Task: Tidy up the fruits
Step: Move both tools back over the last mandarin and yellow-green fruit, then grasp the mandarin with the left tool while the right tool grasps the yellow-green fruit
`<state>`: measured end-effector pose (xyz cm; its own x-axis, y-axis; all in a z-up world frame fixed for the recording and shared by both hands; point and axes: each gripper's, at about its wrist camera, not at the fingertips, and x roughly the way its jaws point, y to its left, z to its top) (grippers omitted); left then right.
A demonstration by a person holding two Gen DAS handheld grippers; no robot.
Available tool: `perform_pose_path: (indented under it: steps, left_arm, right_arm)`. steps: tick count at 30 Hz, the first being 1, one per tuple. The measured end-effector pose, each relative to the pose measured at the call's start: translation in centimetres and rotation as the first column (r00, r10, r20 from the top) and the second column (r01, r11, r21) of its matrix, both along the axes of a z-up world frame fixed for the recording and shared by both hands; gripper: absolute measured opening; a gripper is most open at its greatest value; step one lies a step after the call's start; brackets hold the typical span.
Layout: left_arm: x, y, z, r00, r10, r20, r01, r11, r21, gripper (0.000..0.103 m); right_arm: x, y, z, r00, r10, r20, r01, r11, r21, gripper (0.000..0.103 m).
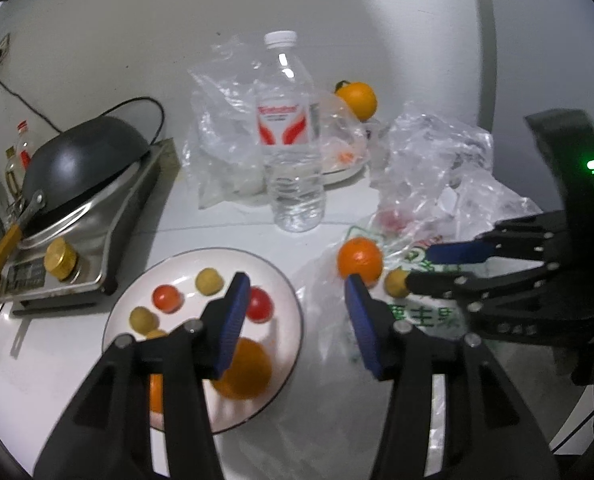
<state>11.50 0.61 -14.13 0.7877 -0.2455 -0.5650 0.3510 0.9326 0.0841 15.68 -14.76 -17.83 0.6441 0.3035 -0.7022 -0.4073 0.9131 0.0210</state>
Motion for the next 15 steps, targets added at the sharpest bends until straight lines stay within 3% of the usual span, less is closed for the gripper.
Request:
perform_pose_path:
  steps: [12,15]
  left_arm:
    - [1.2,-2.0,-0.9,0.999,-0.028,-0.029,0.028,0.999,0.032,0.051]
    - [1.6,-2.7,-1.2,0.999,-0.037,-0.039,0.039,0.998,0.043,0.051]
  right_arm:
    - [2.5,0.2,-2.2,0.996,0.014,-0.090,-0.015,1.000,0.000,0.037]
    - [2.8,0.1,-2.4,0.995,0.026,-0.101,-0.025,1.000,0.013,0.027]
